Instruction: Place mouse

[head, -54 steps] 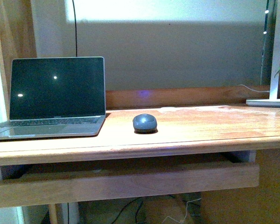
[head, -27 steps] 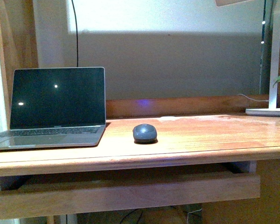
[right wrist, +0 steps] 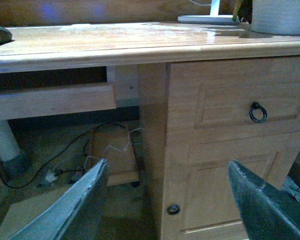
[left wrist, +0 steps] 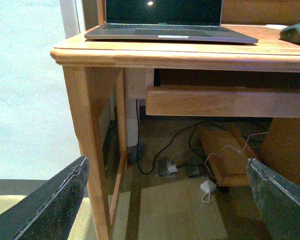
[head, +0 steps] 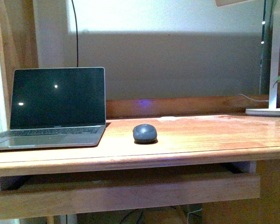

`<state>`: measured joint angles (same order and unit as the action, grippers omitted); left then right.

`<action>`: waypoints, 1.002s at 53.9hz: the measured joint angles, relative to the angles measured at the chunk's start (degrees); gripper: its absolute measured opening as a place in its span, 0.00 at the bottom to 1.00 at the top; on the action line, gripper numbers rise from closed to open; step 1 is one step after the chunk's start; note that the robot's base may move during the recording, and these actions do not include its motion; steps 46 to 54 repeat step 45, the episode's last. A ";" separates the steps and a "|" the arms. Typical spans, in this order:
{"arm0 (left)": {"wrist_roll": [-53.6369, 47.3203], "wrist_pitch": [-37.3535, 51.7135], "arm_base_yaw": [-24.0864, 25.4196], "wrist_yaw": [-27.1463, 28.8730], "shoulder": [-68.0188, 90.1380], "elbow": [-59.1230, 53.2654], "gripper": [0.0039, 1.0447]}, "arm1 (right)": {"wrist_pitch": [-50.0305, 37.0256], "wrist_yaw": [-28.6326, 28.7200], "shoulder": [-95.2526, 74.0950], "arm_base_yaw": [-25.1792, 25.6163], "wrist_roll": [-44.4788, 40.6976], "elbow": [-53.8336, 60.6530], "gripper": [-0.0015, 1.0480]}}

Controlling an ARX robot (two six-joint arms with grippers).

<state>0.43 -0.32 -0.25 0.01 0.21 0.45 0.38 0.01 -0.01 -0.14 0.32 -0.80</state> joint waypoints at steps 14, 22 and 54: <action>0.00 0.00 0.00 0.00 0.00 0.00 0.93 | 0.00 0.00 0.00 0.00 -0.02 0.00 0.93; 0.00 0.00 0.00 0.00 0.00 0.00 0.93 | 0.00 0.00 0.00 0.00 -0.02 0.00 0.93; 0.00 0.00 0.00 0.00 0.00 0.00 0.93 | 0.00 0.00 0.00 0.00 -0.02 0.00 0.93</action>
